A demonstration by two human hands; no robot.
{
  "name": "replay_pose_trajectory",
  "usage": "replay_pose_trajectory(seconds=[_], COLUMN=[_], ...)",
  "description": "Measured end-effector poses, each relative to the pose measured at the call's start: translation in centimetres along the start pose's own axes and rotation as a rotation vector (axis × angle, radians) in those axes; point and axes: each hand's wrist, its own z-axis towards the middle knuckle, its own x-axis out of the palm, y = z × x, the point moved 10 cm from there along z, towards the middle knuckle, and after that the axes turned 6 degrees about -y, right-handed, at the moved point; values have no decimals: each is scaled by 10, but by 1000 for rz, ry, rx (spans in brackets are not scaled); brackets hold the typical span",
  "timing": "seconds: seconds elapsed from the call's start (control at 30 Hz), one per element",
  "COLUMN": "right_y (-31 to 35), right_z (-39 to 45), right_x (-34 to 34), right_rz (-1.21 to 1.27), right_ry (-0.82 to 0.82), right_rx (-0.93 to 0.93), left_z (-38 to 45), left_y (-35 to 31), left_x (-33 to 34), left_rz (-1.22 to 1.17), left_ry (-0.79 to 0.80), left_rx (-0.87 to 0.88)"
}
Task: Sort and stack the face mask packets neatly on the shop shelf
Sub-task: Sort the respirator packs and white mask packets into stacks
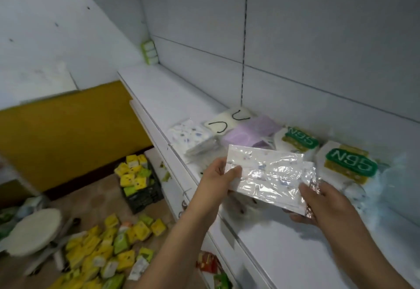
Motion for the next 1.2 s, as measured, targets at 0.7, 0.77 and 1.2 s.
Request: replay_pose_trajectory(seconds=[0.7,0.77,1.2], right_y=[50,83,103], right_z=[146,139,-47], right_x=[219,190,-108], right_rz=[-791,-720,-723], right_ry=[-312,-412,-1123], right_rx=[-163,-267,-330], left_z=[272,240,-66], left_y=[-84,-108,14], left_x=[-158,-117,171], left_rz=[1032,864,458], left_ry=[-69,-17,1004], left_rx=[405,588,707])
